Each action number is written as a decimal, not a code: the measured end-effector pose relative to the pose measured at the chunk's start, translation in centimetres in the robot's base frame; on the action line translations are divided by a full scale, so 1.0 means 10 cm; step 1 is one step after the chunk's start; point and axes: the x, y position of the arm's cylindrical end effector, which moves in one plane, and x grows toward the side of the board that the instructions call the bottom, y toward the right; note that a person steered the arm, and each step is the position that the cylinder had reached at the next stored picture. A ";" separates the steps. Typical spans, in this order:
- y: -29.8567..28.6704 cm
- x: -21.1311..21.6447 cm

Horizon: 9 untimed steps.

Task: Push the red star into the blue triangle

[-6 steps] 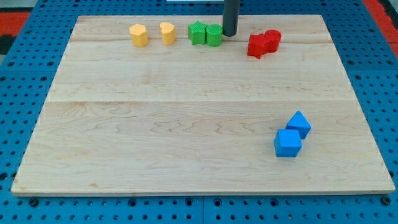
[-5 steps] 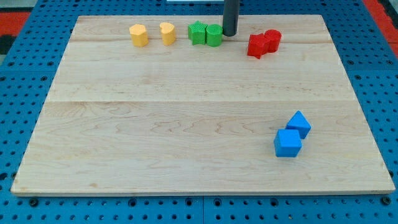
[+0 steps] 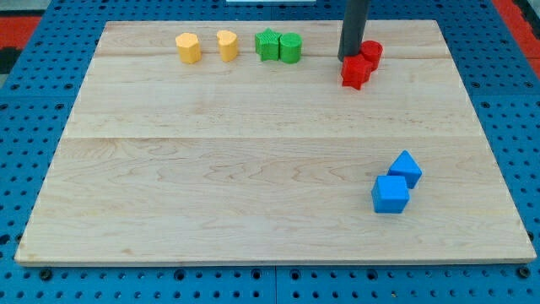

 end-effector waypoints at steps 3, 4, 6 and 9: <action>0.11 0.43; 0.23 0.64; 0.19 1.32; 0.24 1.32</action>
